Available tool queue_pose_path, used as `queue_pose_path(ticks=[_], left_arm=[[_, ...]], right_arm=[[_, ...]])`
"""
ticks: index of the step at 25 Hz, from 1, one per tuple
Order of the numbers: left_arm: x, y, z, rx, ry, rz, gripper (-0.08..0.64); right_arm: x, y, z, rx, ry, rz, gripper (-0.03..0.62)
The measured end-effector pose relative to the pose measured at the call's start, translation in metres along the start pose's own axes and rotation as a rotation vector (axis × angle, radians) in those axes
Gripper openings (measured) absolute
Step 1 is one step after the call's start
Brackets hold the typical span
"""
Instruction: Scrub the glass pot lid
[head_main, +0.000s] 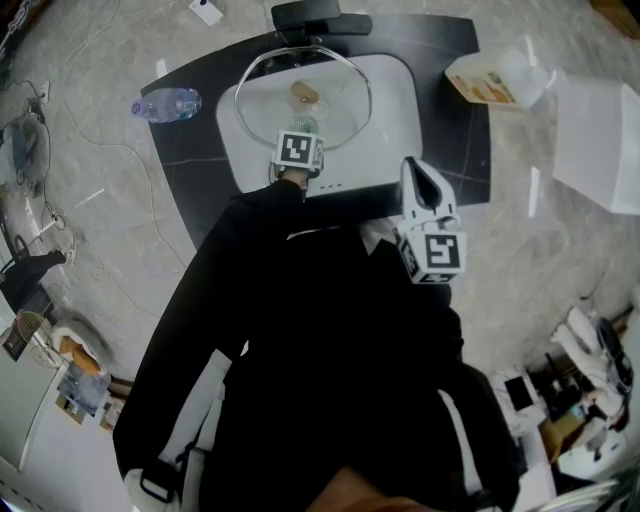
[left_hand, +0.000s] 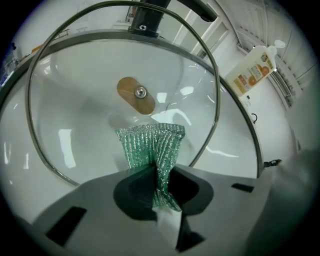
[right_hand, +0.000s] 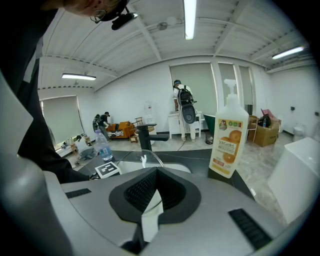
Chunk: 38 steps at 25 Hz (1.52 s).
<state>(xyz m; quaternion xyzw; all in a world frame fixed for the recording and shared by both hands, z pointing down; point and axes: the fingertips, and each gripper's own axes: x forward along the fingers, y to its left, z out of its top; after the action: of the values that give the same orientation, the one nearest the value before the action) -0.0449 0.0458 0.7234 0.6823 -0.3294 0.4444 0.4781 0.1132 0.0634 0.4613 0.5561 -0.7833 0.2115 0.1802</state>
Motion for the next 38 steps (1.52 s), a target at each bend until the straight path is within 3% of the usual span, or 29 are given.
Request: queue_pose_path(ticks=[38], left_arm=[[0.025,-0.079,0.033,0.112,0.013,-0.112,0.058]], right_arm=[[-0.024,-0.039,-0.013,0.01,-0.003,-0.091,-0.008]])
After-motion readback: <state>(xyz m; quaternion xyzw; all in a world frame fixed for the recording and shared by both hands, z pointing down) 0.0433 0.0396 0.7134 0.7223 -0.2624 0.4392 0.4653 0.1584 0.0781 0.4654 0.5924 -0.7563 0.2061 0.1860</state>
